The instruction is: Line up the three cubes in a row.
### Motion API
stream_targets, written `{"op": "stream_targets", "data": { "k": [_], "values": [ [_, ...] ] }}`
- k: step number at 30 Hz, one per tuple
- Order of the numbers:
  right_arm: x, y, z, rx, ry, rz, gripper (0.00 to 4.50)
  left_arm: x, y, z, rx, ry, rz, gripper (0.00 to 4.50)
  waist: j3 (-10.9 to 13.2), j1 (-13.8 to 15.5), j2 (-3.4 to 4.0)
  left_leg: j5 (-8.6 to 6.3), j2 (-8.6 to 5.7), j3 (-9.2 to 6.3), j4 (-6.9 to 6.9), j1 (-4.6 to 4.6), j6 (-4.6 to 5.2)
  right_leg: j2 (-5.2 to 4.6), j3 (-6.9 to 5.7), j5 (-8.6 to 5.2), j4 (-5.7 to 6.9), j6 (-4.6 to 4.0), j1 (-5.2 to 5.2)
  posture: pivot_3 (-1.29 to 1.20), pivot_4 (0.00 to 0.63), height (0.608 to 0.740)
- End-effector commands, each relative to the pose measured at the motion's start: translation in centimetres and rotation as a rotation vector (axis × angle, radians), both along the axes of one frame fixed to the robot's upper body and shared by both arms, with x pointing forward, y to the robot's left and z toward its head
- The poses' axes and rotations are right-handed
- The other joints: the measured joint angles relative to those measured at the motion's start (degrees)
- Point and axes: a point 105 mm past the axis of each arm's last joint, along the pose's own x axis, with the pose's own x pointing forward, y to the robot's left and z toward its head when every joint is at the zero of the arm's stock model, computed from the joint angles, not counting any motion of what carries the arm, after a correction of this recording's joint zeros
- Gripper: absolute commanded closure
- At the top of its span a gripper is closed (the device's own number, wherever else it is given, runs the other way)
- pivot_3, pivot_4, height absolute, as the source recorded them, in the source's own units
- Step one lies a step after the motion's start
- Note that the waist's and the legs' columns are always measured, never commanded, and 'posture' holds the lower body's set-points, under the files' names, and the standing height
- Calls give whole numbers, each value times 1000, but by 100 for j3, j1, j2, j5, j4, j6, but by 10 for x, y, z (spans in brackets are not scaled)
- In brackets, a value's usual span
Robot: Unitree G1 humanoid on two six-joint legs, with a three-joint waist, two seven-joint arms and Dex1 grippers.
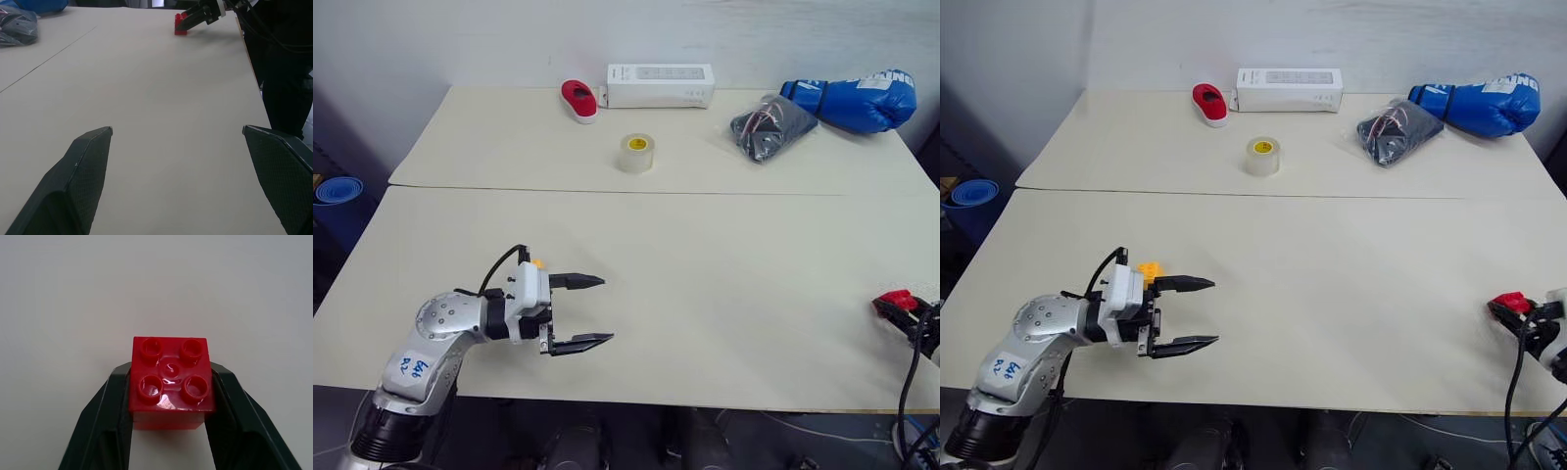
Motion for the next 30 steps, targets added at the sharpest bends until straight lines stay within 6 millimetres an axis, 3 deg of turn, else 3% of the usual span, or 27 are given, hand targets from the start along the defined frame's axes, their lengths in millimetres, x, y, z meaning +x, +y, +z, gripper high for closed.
{"op": "stream_targets", "data": {
  "k": [1, 6, 9, 12, 19, 29, 30],
  "values": [
    [2, 27, 29, -96, -46, 217, 3007, -2, 4, 10, 18, -60, 10, 0, 0, 4, 1, 0, 0, -1, 0, -1, 0, 0, -1, 0, 0, 0, 0, 0, 150, 740],
    [-1, 134, 34, -285, 77, 828, 3007, -2, 9, 8, 34, -52, 17, 0, 1, -64, 4, -1, 5, 0, 0, 2, -3, 1, 3, 0, 2, 0, 0, 0, 150, 740],
    [-1, 174, 33, -350, 52, 1055, 3007, -3, 9, 7, 21, -38, 6, 0, 5, -69, -4, 0, 10, -10, 0, 2, -12, 3, -6, 0, 0, 0, 1, 0, 150, 740],
    [3, 191, 22, -352, 49, 1175, 3007, -3, 7, 8, 15, -29, -3, 0, 7, 3, -7, 0, 5, -13, 0, -4, -11, 2, -11, 0, -3, 0, 0, 0, 150, 740],
    [25, 213, 5, -339, 39, 1264, 3007, -1, 16, 10, 43, -34, 0, 0, 10, 3, -13, 3, -2, -18, 11, -14, -4, 1, -20, 3, 0, 5, 4, 0, 150, 740],
    [48, 217, -4, -356, -22, 1272, 3007, 0, 24, 12, 75, -43, -3, 0, 9, -95, -16, 5, 1, -18, 15, -5, -7, 2, -18, 3, 12, 5, 11, 0, 150, 740],
    [49, 219, -2, -360, -41, 1283, 2657, 0, 25, 12, 76, -43, -1, 0, 9, -113, -16, 5, 1, -19, 15, -5, -7, 2, -18, 3, 12, 5, 12, 0, 150, 740]
  ]
}}
